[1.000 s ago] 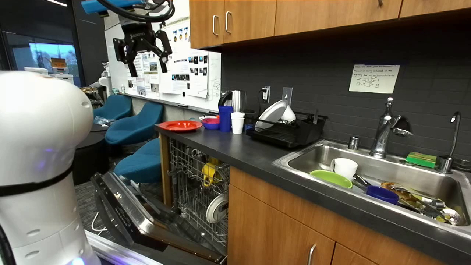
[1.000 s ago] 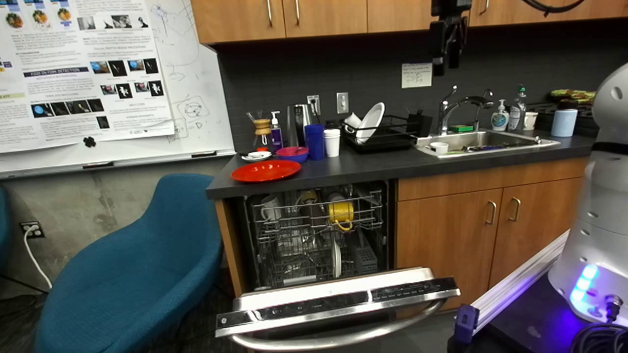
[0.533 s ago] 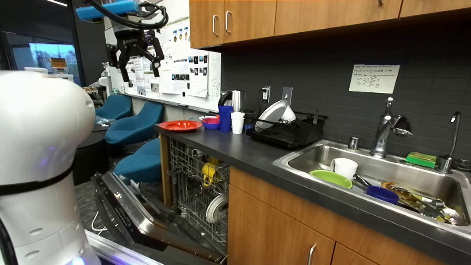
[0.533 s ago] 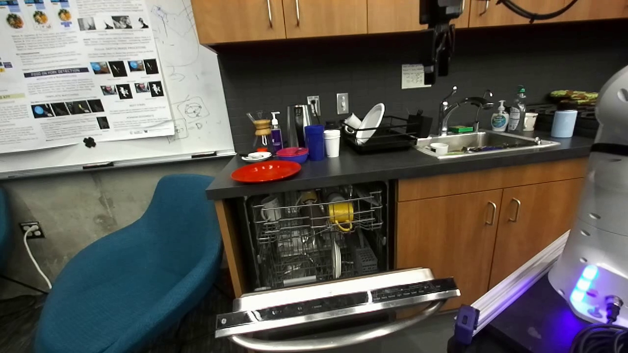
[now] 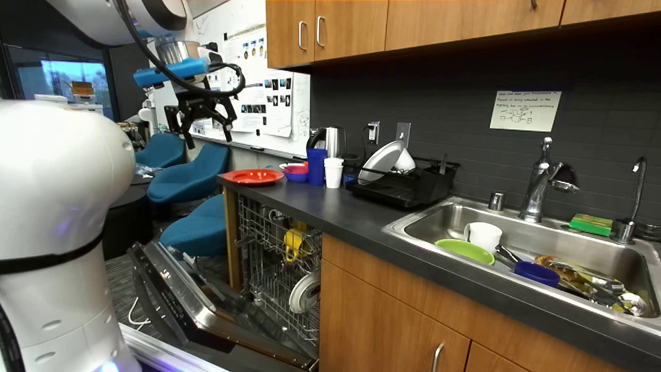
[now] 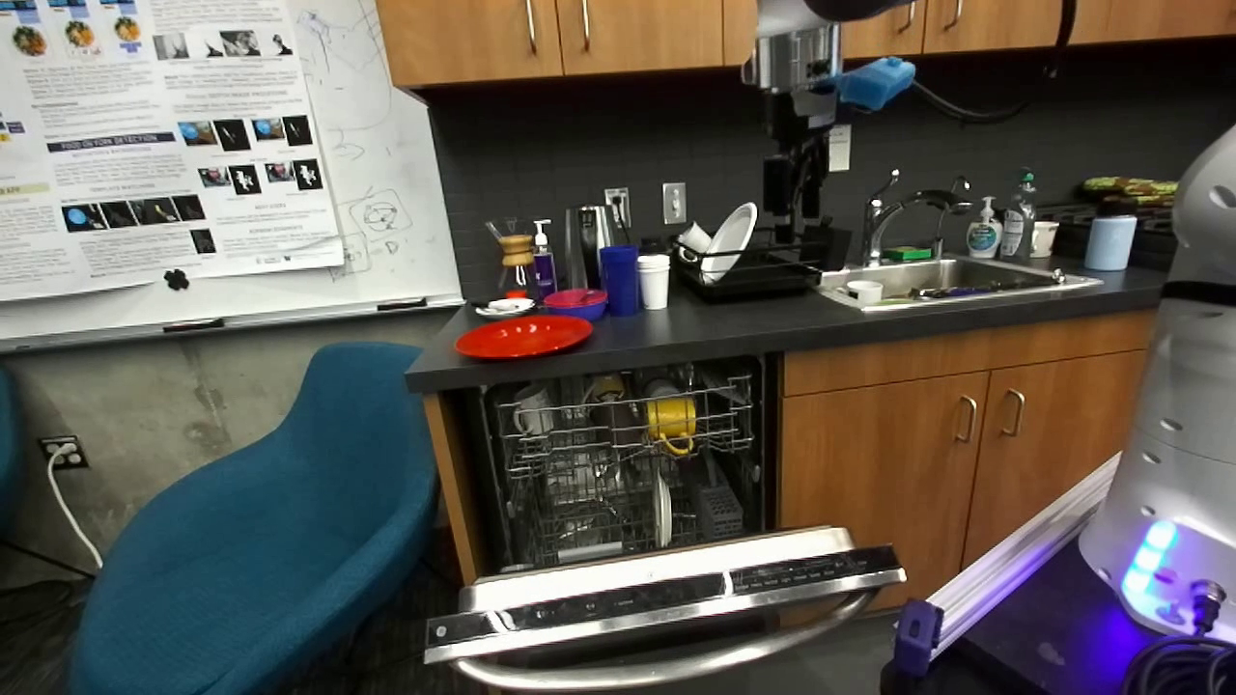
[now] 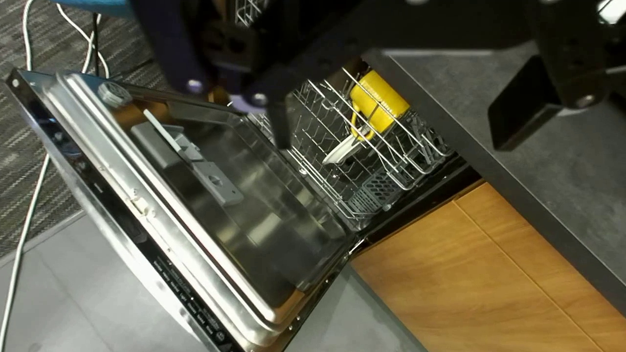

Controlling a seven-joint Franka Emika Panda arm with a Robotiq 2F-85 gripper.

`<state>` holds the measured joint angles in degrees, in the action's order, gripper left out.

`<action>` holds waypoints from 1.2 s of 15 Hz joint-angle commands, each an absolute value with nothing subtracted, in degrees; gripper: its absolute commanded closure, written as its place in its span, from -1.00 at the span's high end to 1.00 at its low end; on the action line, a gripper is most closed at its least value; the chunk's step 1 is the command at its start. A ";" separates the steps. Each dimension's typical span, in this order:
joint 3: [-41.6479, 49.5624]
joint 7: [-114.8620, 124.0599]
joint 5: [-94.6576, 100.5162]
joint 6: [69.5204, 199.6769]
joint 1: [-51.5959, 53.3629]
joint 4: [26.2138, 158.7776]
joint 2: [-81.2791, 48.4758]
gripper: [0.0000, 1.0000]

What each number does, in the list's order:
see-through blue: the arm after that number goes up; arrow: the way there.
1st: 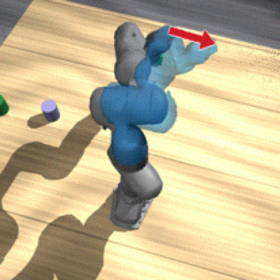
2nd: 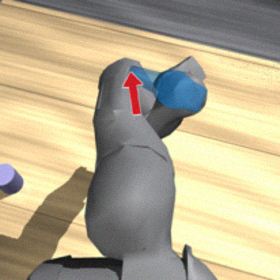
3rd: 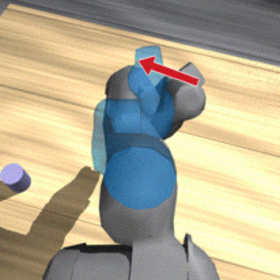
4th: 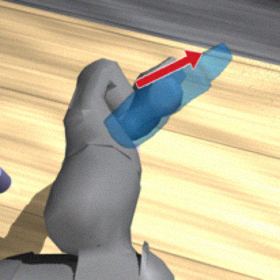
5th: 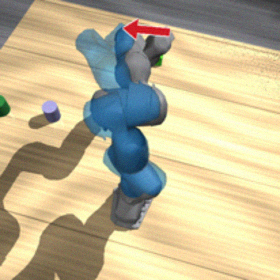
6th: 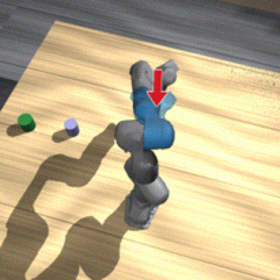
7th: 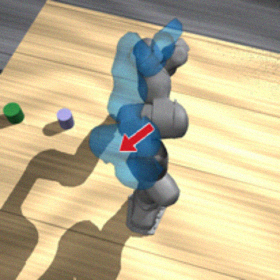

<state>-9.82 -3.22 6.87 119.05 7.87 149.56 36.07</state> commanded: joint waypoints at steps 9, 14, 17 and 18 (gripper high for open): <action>-1.93 -6.70 4.96 133.15 5.62 152.55 23.53 1.00; 0.90 -13.79 -6.01 137.22 8.75 153.48 18.37 1.00; 0.89 -16.92 -11.10 138.72 9.78 155.59 17.81 1.00; 0.74 -17.41 -12.57 139.31 10.06 156.93 18.48 1.00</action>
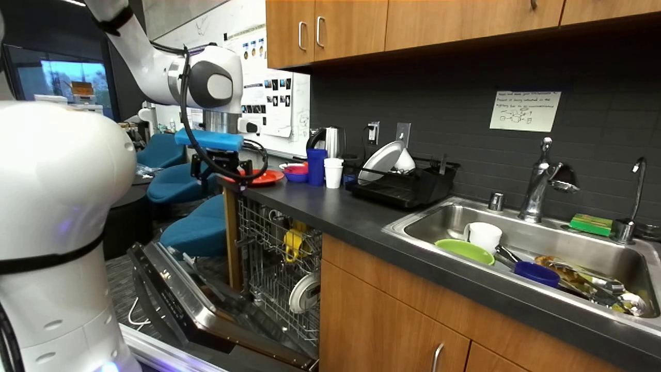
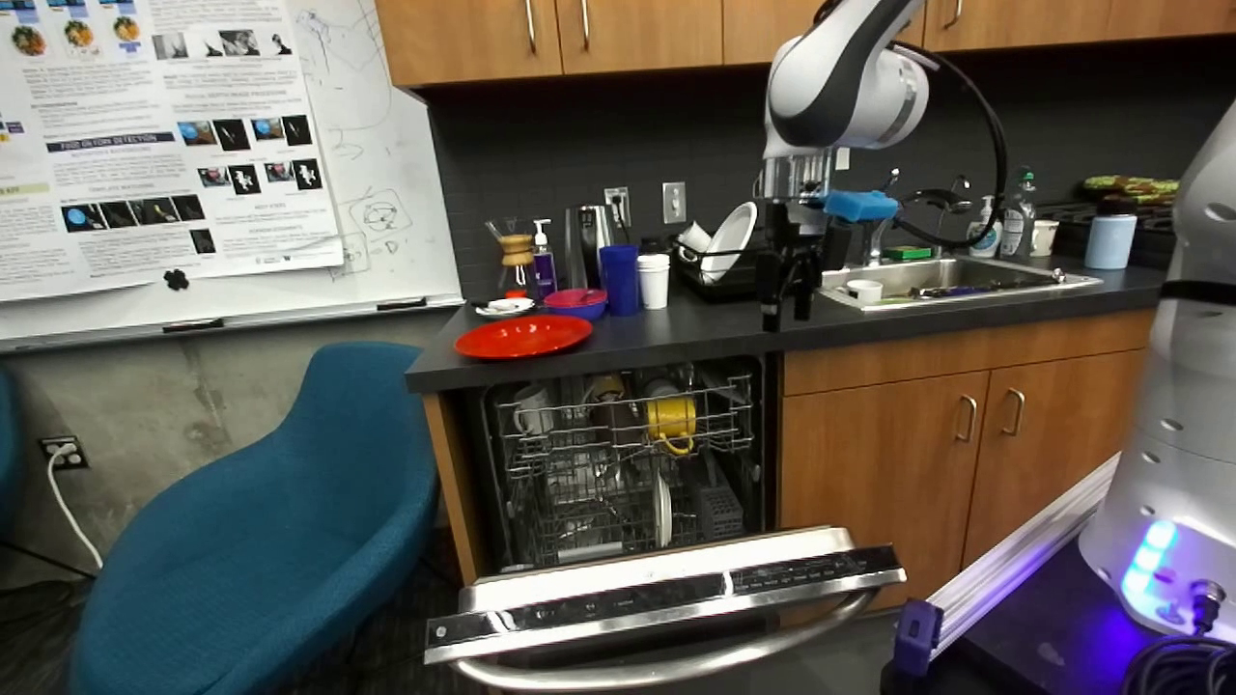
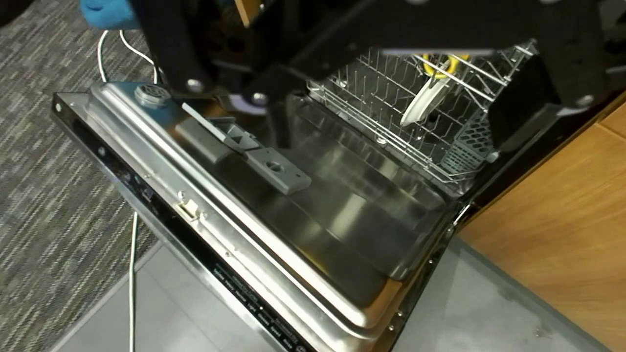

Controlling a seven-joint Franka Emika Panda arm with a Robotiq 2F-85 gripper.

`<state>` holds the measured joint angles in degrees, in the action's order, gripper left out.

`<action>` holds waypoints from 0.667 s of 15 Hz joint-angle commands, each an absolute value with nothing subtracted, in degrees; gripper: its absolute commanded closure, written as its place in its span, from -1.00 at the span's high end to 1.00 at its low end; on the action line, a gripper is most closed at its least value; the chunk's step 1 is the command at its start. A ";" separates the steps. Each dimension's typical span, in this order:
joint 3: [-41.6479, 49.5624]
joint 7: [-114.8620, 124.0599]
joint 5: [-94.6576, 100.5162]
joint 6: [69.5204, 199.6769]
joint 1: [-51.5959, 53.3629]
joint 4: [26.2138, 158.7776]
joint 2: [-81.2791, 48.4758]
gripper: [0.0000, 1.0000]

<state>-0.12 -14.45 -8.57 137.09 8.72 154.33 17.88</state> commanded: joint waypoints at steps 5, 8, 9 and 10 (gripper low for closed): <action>-1.62 -16.65 -15.45 146.61 12.67 159.95 18.00 1.00; -5.63 -12.82 -13.73 154.81 14.96 160.17 16.19 1.00; -7.23 -11.03 -13.08 158.19 15.52 160.01 15.05 1.00; -9.01 -8.66 -11.53 161.32 15.52 159.98 13.90 1.00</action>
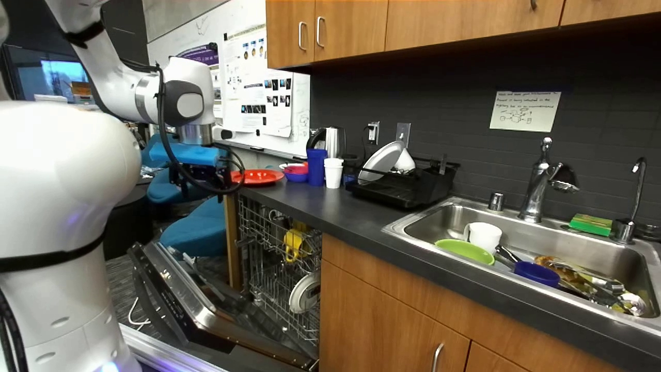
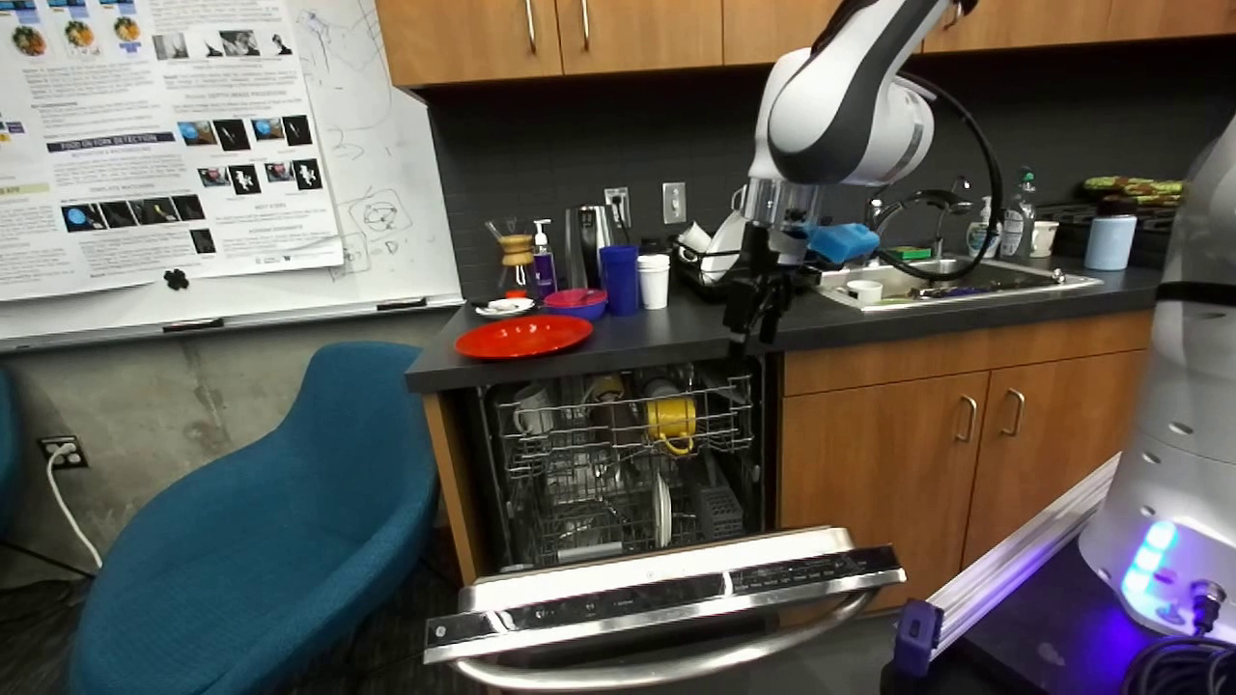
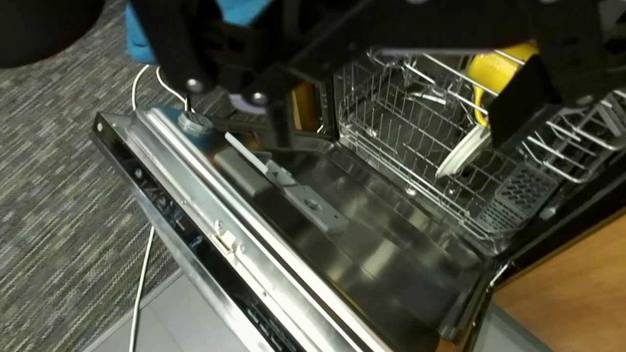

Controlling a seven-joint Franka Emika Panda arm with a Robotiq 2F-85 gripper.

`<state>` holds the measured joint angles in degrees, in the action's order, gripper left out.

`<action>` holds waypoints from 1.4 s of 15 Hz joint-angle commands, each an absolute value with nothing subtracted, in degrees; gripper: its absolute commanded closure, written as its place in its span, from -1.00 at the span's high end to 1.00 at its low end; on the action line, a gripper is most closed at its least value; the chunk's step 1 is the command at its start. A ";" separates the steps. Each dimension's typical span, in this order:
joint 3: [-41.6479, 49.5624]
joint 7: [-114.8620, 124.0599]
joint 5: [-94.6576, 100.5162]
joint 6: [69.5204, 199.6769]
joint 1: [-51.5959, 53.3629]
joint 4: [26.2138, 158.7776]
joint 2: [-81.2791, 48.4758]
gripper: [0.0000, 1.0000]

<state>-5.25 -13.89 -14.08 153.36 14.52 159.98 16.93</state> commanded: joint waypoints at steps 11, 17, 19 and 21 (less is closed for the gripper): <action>-35.56 34.52 33.31 170.97 -7.70 159.28 10.54 1.00; -47.26 56.92 53.22 165.34 -15.14 157.01 10.18 1.00; -51.37 64.26 59.46 160.84 -16.86 154.53 7.91 1.00; -55.24 71.83 66.38 154.71 -18.31 151.49 4.49 1.00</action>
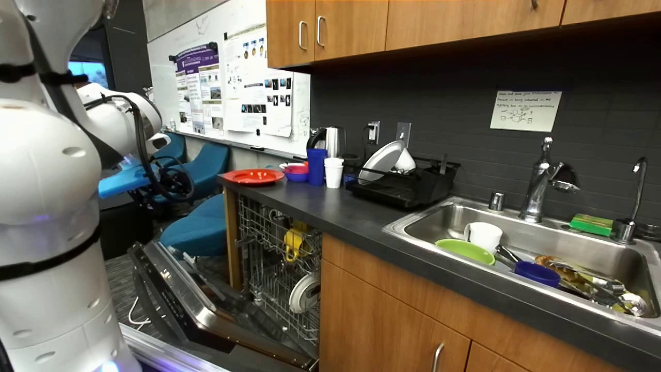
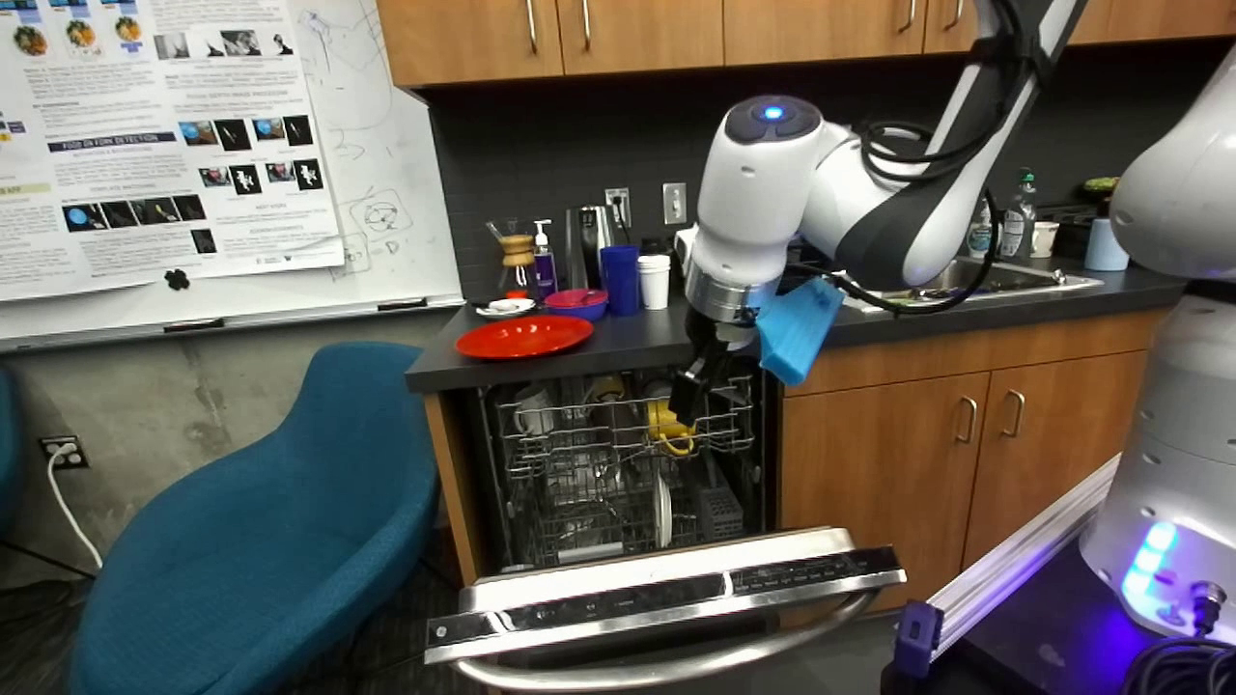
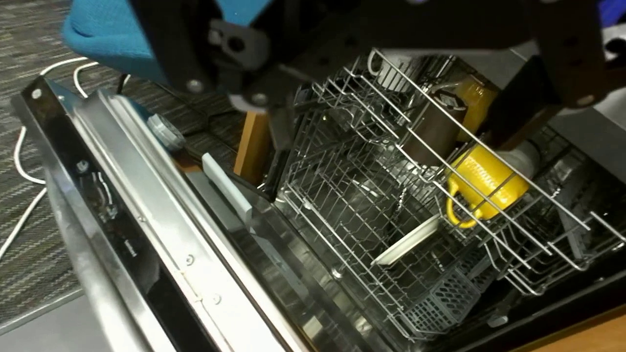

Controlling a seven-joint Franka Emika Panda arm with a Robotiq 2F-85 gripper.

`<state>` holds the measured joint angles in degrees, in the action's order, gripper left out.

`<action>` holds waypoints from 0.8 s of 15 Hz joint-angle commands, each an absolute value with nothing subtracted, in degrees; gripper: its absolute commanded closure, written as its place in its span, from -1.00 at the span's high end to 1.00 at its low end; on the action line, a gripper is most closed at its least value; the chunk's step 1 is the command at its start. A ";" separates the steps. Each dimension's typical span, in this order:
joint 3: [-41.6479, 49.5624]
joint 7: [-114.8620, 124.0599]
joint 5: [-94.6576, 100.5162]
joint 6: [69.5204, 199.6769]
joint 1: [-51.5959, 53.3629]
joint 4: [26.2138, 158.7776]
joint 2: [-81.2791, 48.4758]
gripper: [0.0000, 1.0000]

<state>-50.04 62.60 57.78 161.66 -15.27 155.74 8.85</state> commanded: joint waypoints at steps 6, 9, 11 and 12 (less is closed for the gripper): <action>-58.12 85.32 82.43 130.86 -15.37 143.27 -13.53 1.00; -44.71 85.23 84.21 125.72 -1.70 138.35 -20.95 1.00; -37.41 85.32 85.49 124.26 5.99 133.28 -26.71 1.00; -33.62 85.04 86.67 124.14 8.99 130.20 -29.69 1.00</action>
<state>-42.64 84.16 82.96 126.86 0.21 138.55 -20.11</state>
